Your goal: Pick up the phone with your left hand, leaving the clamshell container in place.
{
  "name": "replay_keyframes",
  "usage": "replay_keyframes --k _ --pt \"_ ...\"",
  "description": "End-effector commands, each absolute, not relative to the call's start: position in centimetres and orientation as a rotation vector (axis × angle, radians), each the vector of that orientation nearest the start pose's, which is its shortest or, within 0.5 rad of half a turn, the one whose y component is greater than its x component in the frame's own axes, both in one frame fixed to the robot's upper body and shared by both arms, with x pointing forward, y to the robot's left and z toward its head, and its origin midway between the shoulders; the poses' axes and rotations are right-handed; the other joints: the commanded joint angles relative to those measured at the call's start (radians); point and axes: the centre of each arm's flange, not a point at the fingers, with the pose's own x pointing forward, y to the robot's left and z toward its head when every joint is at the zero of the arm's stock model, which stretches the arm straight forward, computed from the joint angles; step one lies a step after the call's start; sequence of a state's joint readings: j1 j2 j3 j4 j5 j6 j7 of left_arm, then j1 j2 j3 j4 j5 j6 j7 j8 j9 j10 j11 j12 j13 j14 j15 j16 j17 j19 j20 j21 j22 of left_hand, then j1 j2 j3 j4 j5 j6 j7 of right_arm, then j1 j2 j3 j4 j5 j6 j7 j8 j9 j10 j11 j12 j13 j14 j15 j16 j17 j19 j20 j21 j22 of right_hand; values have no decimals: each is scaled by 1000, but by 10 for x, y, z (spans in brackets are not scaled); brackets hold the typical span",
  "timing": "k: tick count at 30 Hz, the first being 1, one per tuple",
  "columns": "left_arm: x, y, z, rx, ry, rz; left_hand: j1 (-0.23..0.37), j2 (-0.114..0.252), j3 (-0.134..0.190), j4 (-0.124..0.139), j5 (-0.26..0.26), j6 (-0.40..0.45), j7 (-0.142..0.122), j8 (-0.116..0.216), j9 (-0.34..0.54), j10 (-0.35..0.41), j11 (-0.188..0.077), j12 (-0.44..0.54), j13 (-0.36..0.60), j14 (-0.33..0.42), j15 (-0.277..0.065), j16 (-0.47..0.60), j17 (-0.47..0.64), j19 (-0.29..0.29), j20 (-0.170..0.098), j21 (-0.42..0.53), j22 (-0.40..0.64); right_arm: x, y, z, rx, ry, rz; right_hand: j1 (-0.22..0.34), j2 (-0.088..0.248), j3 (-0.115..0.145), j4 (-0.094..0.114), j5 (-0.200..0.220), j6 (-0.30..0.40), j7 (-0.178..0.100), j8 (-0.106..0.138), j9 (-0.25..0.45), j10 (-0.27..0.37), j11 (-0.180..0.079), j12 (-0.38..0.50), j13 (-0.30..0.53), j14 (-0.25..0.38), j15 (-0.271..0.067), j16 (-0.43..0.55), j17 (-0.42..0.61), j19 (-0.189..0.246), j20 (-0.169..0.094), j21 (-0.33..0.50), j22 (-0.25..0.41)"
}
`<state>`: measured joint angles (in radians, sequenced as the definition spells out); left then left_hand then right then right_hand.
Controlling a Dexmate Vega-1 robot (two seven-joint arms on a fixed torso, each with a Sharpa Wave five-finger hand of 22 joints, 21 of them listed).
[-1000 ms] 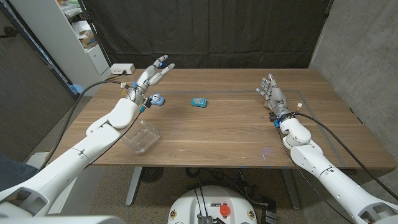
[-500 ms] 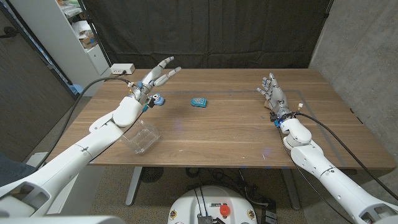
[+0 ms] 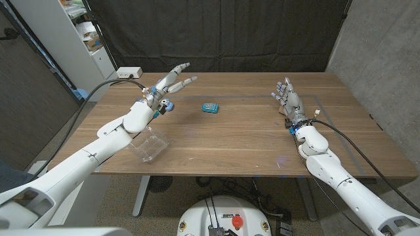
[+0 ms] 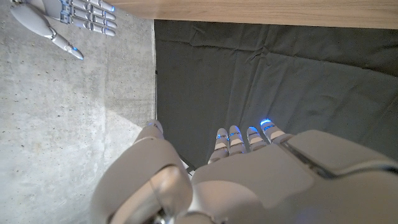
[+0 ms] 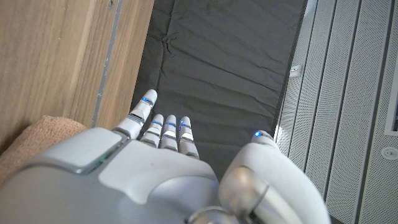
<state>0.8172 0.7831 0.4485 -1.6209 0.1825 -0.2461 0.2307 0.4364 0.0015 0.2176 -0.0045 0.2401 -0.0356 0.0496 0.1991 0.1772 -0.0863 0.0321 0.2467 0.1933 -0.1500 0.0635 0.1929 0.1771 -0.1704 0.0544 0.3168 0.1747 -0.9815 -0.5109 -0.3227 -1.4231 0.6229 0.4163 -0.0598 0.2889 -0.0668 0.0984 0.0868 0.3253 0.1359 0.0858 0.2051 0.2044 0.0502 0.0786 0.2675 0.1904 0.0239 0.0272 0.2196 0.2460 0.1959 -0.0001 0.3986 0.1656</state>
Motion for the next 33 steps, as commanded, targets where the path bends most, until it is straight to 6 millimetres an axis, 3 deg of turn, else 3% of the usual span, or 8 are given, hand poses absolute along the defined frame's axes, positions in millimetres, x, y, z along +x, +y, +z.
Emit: replay_keyframes --k 1,12,18,33 --pt "583 257 56 1013 -949 -10 5 -11 1 -10 -2 -7 3 -5 3 2 6 -1 2 -3 4 3 3 -91 7 -4 2 615 -290 -47 109 -713 140 2 12 -4 1 4 10 -1 6 0 10 7 -2 1 9 2 8 1 11 0 -9 1" --pt "585 249 55 1110 -976 16 13 -31 -8 -23 2 4 8 -1 4 7 9 -2 3 8 11 5 4 -74 14 -6 2 617 -290 -47 120 -722 139 3 14 -5 0 5 19 -1 8 -2 20 2 -4 0 15 0 9 -1 16 1 -13 1" --pt "589 248 55 1156 -953 10 24 -43 -11 -34 7 -1 8 -2 5 5 12 -5 4 10 16 5 4 -56 34 -5 3 618 -290 -51 133 -720 134 4 15 -5 -1 5 22 -2 8 -3 21 0 -7 0 15 -1 9 -2 17 2 -16 1" --pt "596 239 60 1249 -924 0 83 -79 -20 -78 35 64 12 19 7 52 11 6 6 56 5 15 5 -27 22 -20 2 614 -289 -57 151 -726 121 7 19 -5 -2 6 24 -6 7 -5 24 -1 -12 -1 17 -1 8 -5 19 1 -23 2"
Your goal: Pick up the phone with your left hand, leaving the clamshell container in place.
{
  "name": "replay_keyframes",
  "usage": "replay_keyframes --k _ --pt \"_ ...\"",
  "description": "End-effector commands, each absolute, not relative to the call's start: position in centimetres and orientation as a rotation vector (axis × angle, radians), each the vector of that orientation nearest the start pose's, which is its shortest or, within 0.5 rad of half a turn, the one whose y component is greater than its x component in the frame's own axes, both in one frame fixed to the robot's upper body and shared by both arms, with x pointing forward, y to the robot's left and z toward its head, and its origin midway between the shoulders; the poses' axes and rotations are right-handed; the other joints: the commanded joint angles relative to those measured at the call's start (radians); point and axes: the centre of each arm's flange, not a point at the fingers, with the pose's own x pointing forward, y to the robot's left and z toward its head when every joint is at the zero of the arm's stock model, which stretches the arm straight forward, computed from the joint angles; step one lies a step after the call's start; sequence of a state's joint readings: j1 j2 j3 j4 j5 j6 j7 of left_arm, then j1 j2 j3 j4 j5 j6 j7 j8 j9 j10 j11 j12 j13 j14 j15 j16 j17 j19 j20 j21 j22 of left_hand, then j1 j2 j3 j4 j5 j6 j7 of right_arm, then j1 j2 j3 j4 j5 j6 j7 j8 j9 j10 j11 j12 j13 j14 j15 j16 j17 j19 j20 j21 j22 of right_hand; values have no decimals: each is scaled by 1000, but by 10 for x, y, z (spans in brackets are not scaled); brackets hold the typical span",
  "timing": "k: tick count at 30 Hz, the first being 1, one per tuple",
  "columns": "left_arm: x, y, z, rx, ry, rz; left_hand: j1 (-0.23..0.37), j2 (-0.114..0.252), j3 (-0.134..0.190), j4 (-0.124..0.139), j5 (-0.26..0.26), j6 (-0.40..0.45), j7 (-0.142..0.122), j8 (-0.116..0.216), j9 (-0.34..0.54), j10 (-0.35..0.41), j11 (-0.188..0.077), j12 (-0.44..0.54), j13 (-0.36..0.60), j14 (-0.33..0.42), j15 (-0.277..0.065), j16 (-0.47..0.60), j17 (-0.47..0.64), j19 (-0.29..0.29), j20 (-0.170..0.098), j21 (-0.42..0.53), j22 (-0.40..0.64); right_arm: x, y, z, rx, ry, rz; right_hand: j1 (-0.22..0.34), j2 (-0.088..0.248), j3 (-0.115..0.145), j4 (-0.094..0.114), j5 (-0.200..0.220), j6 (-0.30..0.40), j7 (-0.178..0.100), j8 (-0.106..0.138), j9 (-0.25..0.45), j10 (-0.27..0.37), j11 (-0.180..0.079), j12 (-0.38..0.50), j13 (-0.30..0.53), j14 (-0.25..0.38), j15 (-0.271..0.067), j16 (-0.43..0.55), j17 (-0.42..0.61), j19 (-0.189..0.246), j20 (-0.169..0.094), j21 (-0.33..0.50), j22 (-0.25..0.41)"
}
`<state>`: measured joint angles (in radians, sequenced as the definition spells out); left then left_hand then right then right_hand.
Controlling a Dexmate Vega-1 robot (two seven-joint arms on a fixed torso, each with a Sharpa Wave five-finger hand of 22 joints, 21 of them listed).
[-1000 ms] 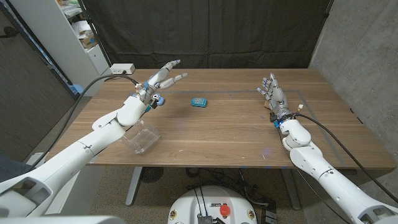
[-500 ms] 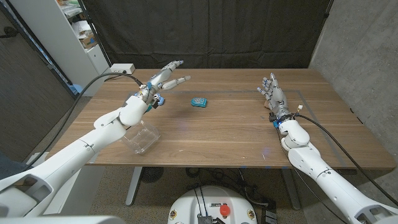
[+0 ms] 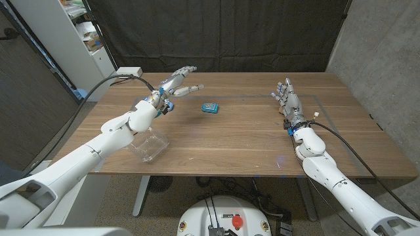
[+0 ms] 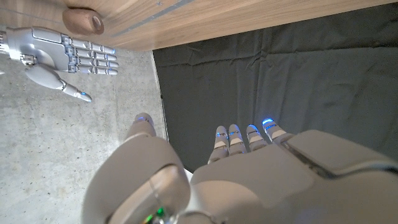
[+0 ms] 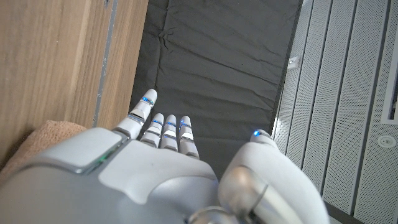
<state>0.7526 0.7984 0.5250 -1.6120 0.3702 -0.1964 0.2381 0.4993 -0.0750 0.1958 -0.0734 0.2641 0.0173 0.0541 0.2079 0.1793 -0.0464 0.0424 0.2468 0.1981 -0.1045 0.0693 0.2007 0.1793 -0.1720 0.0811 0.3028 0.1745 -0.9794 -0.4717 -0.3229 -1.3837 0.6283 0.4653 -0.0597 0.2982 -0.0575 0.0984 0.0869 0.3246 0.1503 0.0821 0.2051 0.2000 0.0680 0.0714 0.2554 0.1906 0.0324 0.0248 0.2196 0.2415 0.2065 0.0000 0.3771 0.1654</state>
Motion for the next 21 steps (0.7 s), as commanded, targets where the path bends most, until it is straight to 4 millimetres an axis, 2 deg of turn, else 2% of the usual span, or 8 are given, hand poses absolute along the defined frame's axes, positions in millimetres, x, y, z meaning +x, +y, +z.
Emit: replay_keyframes --k 1,5,9,11,12,14,17,21 --pt "596 239 60 1249 -927 5 22 -3 2 -11 12 11 7 10 5 15 -1 7 1 13 0 7 2 -23 -3 -6 2 614 -289 -58 152 -726 121 -2 10 -5 -2 7 9 -2 7 -1 7 7 0 -1 9 1 8 -1 9 1 -2 2" --pt "596 237 61 1268 -923 4 35 -8 1 -19 17 6 7 6 6 24 0 9 2 25 -3 9 2 -7 -1 -5 2 614 -288 -58 152 -725 120 -2 10 -5 -2 7 10 -2 7 -2 7 8 -1 -1 11 1 9 -1 10 2 -3 2" --pt "598 237 61 1278 -913 14 52 -17 -1 -30 24 -1 8 2 6 27 -1 7 2 34 4 9 2 11 15 -4 2 615 -287 -57 153 -726 118 -1 11 -5 -3 7 10 -3 6 -2 8 7 -2 -1 11 0 9 -2 11 1 -4 2" --pt "601 237 61 1282 -898 7 60 -26 -5 -36 27 -5 8 0 6 28 1 6 3 38 10 8 3 23 27 -4 2 615 -287 -57 153 -725 118 -1 12 -5 -3 7 10 -4 6 -2 7 7 -3 -1 11 1 8 -2 11 2 -6 2" --pt "601 237 61 1286 -895 12 64 -35 -10 -40 29 -5 9 -1 6 28 5 6 3 38 13 7 3 31 41 -4 2 615 -286 -57 153 -725 119 -1 12 -5 -3 7 11 -4 6 -2 8 6 -3 -1 11 1 8 -2 12 1 -6 2" --pt "602 236 61 1300 -890 9 67 -41 -14 -42 31 -4 8 -1 7 31 6 6 4 41 18 7 3 38 49 -4 2 616 -286 -56 154 -726 119 -1 12 -6 -3 7 11 -5 6 -3 9 8 -4 -1 12 0 8 -3 12 2 -7 2" --pt "605 236 61 1287 -879 6 72 -51 -20 -47 34 3 12 0 7 41 6 8 4 58 21 11 4 48 40 -6 2 617 -286 -56 156 -728 120 0 12 -6 -3 7 11 -5 6 -3 9 7 -5 -1 12 0 8 -3 13 3 -8 2" --pt "608 234 63 1298 -878 -2 81 -59 -29 -51 40 32 12 9 8 72 7 18 5 82 7 16 4 68 37 -6 2 618 -285 -54 156 -734 121 0 13 -6 -4 7 11 -7 5 -3 10 8 -6 -1 13 0 8 -4 14 3 -10 2"
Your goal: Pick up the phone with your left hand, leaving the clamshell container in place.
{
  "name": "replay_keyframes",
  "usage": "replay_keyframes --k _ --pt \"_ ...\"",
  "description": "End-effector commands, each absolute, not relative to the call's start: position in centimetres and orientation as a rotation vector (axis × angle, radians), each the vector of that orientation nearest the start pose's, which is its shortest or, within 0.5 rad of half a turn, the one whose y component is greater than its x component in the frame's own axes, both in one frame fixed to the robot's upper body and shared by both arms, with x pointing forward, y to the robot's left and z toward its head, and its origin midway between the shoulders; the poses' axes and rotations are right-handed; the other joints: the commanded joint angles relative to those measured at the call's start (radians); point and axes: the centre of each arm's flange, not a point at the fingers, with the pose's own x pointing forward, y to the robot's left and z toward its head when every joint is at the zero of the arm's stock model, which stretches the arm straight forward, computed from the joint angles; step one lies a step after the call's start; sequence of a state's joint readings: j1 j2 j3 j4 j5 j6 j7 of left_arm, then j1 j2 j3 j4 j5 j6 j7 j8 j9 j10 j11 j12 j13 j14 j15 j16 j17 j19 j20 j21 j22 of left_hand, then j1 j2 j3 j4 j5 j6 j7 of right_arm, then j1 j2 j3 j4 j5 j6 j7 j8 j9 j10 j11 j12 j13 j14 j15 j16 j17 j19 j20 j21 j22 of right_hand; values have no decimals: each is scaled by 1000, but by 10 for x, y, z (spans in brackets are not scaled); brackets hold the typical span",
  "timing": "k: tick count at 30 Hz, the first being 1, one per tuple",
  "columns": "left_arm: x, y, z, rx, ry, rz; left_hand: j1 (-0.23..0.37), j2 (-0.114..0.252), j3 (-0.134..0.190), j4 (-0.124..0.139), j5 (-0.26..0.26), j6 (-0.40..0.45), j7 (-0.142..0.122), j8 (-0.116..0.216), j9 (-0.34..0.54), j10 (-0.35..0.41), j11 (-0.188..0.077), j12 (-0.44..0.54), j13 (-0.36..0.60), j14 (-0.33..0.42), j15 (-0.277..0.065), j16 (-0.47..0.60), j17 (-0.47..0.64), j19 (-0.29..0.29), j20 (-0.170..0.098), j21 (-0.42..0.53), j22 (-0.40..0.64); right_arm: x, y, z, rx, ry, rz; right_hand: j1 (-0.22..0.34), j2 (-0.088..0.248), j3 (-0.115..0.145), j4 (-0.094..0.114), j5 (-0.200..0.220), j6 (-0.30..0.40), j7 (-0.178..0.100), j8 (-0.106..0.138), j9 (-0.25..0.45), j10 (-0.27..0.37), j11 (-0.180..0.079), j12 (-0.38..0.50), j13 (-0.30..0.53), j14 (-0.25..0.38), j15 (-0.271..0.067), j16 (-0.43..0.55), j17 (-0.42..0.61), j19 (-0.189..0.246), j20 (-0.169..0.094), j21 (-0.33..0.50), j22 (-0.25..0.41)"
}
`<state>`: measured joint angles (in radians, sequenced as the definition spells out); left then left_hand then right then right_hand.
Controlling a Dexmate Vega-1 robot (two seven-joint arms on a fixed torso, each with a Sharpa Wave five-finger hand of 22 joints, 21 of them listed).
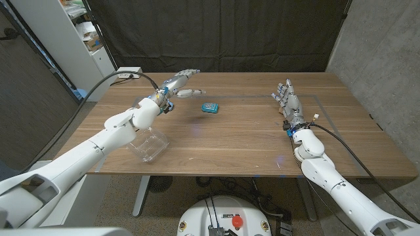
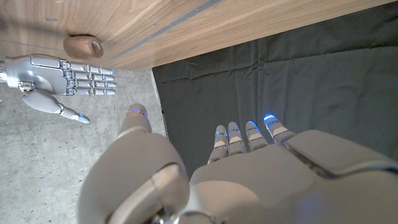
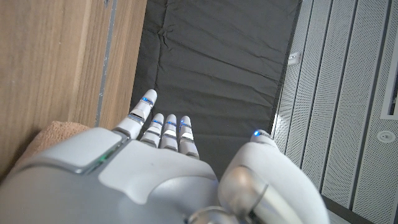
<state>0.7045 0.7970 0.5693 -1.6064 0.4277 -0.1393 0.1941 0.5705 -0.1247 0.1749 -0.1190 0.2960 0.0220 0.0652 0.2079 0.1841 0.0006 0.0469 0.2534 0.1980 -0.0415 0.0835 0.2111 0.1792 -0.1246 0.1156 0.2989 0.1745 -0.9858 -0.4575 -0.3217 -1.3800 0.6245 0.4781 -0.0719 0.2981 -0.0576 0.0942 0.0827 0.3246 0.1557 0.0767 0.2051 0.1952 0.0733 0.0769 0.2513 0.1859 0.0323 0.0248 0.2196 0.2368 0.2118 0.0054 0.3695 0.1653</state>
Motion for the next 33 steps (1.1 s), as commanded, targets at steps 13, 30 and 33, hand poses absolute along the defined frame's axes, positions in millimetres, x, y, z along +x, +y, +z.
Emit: replay_keyframes --k 13,30,33 --pt "618 224 65 1344 -865 -9 31 -11 -17 -11 20 39 -4 7 4 68 -11 22 7 57 -24 10 4 49 8 -7 2 618 -282 -47 153 -752 123 0 14 -4 -1 7 6 0 4 0 8 3 -7 4 14 1 7 -1 12 -2 -9 2" --pt "628 211 65 1492 -818 -52 78 -6 -21 -23 35 0 8 -12 4 53 -7 9 10 52 -19 -5 3 76 14 -18 2 618 -280 -49 171 -766 108 1 14 -6 -2 7 8 -1 3 -1 10 8 -11 4 19 2 8 -3 15 0 -15 3" --pt "631 207 65 1518 -808 -86 95 -8 -24 -26 39 -4 13 -12 5 49 4 5 11 37 -4 -14 3 73 -15 -28 2 618 -279 -50 175 -767 106 2 14 -6 -2 7 7 -1 2 -1 10 7 -12 4 19 3 8 -3 16 0 -16 3"
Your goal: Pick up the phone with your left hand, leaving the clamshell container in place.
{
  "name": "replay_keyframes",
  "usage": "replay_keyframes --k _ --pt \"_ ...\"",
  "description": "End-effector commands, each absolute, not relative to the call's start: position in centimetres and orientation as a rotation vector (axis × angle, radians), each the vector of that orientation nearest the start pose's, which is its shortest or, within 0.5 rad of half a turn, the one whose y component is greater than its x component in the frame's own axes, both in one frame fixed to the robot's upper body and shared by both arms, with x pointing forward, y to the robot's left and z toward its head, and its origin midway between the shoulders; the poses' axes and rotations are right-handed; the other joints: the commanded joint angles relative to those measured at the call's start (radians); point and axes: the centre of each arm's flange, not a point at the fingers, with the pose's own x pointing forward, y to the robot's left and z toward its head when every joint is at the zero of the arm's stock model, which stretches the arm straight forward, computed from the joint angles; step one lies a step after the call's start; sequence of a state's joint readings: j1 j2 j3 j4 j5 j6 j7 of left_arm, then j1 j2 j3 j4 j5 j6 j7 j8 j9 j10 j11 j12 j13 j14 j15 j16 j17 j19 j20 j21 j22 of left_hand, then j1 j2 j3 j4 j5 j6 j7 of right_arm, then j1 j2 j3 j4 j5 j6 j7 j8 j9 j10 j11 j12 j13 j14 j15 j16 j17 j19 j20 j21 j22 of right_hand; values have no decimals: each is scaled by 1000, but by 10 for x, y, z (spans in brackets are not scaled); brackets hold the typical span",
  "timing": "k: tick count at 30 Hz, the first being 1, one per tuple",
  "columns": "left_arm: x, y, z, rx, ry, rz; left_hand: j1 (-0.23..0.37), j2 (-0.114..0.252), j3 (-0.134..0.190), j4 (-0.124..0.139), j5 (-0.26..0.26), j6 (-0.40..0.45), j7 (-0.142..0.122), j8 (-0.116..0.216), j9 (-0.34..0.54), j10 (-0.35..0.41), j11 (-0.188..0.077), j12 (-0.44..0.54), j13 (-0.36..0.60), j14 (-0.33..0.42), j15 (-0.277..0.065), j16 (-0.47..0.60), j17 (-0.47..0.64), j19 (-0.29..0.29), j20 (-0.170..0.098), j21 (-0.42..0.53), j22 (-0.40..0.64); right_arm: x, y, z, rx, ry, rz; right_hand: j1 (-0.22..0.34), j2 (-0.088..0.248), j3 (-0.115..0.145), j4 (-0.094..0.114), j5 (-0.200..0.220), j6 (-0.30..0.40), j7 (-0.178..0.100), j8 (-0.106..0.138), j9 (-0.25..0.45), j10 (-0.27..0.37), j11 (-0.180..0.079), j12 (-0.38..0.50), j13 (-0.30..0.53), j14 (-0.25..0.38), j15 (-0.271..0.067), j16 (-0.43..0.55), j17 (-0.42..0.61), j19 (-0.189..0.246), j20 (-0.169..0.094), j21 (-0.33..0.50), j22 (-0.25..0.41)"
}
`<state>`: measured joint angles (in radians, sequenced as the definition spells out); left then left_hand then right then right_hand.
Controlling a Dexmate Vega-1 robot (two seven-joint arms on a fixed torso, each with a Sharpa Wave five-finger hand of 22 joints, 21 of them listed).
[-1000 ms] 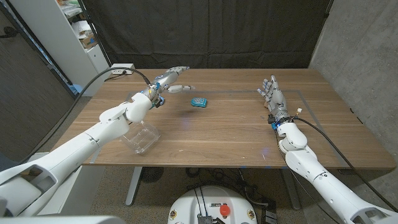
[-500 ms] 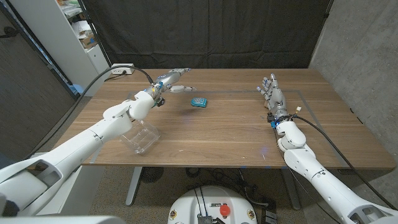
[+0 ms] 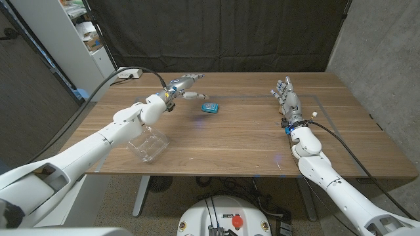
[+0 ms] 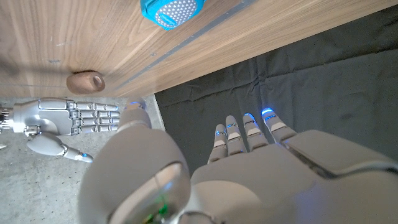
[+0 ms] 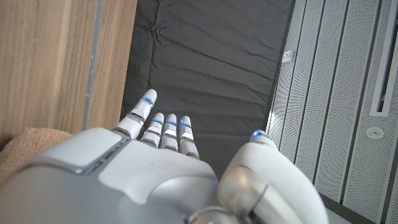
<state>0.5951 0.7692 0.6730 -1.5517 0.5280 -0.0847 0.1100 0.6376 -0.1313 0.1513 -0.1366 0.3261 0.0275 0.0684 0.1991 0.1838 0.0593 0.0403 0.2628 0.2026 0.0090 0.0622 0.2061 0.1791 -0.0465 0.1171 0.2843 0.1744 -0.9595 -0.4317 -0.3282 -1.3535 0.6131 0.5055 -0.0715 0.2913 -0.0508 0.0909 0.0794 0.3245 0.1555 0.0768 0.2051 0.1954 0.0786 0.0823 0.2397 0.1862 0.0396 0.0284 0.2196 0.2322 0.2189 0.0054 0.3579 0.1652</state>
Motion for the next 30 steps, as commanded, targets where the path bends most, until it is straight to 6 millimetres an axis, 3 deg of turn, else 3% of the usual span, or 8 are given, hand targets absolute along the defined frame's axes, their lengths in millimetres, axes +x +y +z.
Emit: replay_keyframes --k 1,6,11,22,30 --pt "631 206 64 1522 -802 -94 32 -1 -2 -9 10 -8 13 -2 5 -10 12 -5 7 -14 17 -9 3 -7 -29 -16 2 618 -279 -50 175 -766 105 9 7 -3 1 7 8 0 3 -1 5 3 -1 3 12 -1 8 1 9 0 -5 3" --pt "634 200 62 1562 -787 -95 46 -1 -4 -11 13 -7 27 -1 6 -9 17 -6 8 -13 21 -10 2 0 -32 -19 2 617 -279 -48 174 -768 104 9 8 -3 1 7 9 0 2 -1 6 2 -2 4 13 -1 8 1 10 -1 -7 3" --pt "638 195 63 1593 -767 -114 75 -2 -9 -14 18 -5 27 1 7 9 10 1 14 16 15 -2 3 41 0 -16 2 615 -279 -45 170 -772 100 10 8 -3 0 7 7 0 2 -2 6 0 -4 4 12 -2 7 0 11 0 -9 3" --pt "641 190 66 1617 -762 -118 108 -1 -24 -10 24 43 33 16 8 65 10 21 22 88 8 15 5 85 -19 -18 4 615 -279 -43 176 -778 99 11 9 -4 -1 7 9 -2 1 -2 8 1 -7 4 14 -4 7 -1 15 -2 -13 3" --pt "644 183 68 1663 -766 -116 125 2 -29 -9 27 49 34 15 8 79 6 26 25 110 0 17 5 97 -2 -22 5 614 -280 -42 182 -784 94 12 9 -5 -2 7 9 -3 1 -2 8 -1 -9 4 14 -5 6 -2 16 -2 -16 3"
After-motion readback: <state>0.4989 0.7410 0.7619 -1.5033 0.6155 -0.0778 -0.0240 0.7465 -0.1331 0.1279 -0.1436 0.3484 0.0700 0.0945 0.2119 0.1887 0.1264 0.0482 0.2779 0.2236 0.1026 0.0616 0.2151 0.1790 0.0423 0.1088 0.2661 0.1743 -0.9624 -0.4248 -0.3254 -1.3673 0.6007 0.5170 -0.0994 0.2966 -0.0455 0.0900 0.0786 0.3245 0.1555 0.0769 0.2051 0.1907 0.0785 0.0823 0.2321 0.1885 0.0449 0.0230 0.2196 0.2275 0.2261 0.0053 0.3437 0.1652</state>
